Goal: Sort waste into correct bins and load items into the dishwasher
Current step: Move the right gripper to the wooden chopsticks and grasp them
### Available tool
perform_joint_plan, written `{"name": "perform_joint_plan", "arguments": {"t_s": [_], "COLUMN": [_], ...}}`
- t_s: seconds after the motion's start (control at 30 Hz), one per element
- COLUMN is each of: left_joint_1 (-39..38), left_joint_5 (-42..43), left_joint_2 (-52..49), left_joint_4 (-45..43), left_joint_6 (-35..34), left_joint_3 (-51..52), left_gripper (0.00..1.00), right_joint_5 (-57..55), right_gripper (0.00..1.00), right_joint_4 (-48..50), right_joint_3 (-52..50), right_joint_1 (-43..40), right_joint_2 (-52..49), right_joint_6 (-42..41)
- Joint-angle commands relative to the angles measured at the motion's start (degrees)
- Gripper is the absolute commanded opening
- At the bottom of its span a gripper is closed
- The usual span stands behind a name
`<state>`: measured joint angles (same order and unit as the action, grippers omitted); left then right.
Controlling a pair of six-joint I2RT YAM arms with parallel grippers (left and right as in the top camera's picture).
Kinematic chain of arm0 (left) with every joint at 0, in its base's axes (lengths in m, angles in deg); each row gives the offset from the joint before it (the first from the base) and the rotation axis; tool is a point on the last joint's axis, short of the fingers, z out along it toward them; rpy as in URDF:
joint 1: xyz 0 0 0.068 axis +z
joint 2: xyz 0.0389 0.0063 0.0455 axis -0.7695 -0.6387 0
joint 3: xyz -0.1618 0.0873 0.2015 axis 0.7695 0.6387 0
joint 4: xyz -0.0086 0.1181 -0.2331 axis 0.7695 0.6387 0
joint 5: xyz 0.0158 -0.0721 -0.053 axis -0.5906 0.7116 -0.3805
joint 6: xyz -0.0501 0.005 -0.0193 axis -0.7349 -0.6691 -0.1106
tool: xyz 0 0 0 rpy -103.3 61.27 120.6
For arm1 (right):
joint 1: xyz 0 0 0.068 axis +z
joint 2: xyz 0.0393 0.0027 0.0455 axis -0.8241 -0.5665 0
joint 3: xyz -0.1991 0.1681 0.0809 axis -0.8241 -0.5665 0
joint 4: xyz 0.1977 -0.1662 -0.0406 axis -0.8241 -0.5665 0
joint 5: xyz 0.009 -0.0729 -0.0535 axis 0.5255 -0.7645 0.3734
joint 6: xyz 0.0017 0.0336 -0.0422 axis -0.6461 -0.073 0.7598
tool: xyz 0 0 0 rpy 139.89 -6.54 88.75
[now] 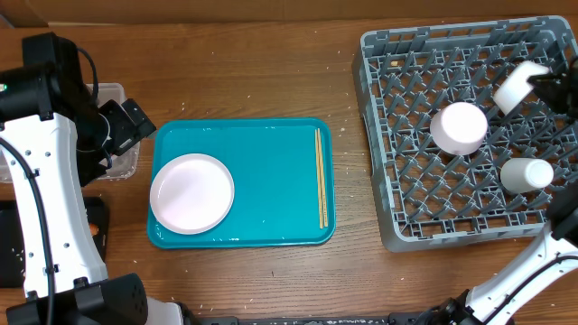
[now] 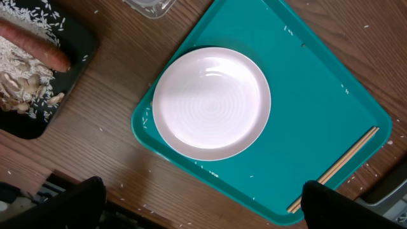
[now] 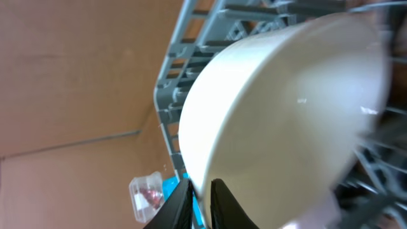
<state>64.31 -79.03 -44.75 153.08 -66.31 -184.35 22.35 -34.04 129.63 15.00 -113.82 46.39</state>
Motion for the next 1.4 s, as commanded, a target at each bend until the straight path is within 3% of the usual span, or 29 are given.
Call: {"name": "perform_joint_plan", "arguments": {"t_s": [0.0, 0.13, 0.33, 0.57, 0.63, 0.7, 0.83, 0.9, 1.03, 1.13, 1.37], "left_joint_1": [0.22, 0.22, 0.22, 0.24, 0.22, 0.22, 0.24, 0.24, 0.22, 0.24, 0.22], "left_joint_5": [-0.04, -0.02, -0.02, -0.02, -0.02, -0.02, -0.02, -0.04, -0.02, -0.04, -0.04], "left_joint_2": [-0.09, -0.09, -0.09, -0.09, -0.09, -0.09, -0.09, -0.09, -0.09, -0.09, -0.09], "left_joint_4": [-0.11, -0.13, -0.13, -0.11, -0.13, -0.13, -0.11, -0.13, -0.13, -0.11, -0.11], "left_joint_6": [-0.57, -0.55, -0.57, -0.57, -0.57, -0.57, -0.55, -0.55, -0.57, -0.57, -0.55], "left_joint_3": [0.26, 0.26, 0.26, 0.26, 0.26, 0.26, 0.26, 0.26, 0.26, 0.26, 0.26], "left_gripper": [1.00, 1.00, 1.00, 1.00, 1.00, 1.00, 1.00, 1.00, 1.00, 1.00, 1.00], "right_joint_5": [-9.16, -14.73, -15.04, -20.33, -20.24, -20.50, -23.10, -34.25, -49.83, -55.78, -55.82], "right_gripper": [0.13, 0.21, 0.48, 0.55, 0.67, 1.00, 1.00, 1.00, 1.00, 1.00, 1.00], "right_joint_4": [-1.68, -5.57, -11.93, -17.97, -17.97, -17.94, -17.94, -17.94, -17.64, -15.69, -13.27], "right_joint_3": [2.49, 5.51, 12.46, 16.26, 16.26, 16.26, 16.15, 14.29, 10.29, 7.85, 6.21], "right_joint_1": [-2.73, -4.48, -5.55, -0.52, 3.15, 9.55, 26.47, 40.30, 56.50, 65.07, 74.62], "right_joint_2": [-0.46, 0.20, 6.29, 22.77, 26.64, 30.56, 32.61, 31.32, 27.85, 24.79, 15.02], "right_joint_6": [-1.11, -3.08, -8.76, -10.73, -10.75, -10.71, -11.06, -17.86, -23.85, -23.80, -24.26]}}
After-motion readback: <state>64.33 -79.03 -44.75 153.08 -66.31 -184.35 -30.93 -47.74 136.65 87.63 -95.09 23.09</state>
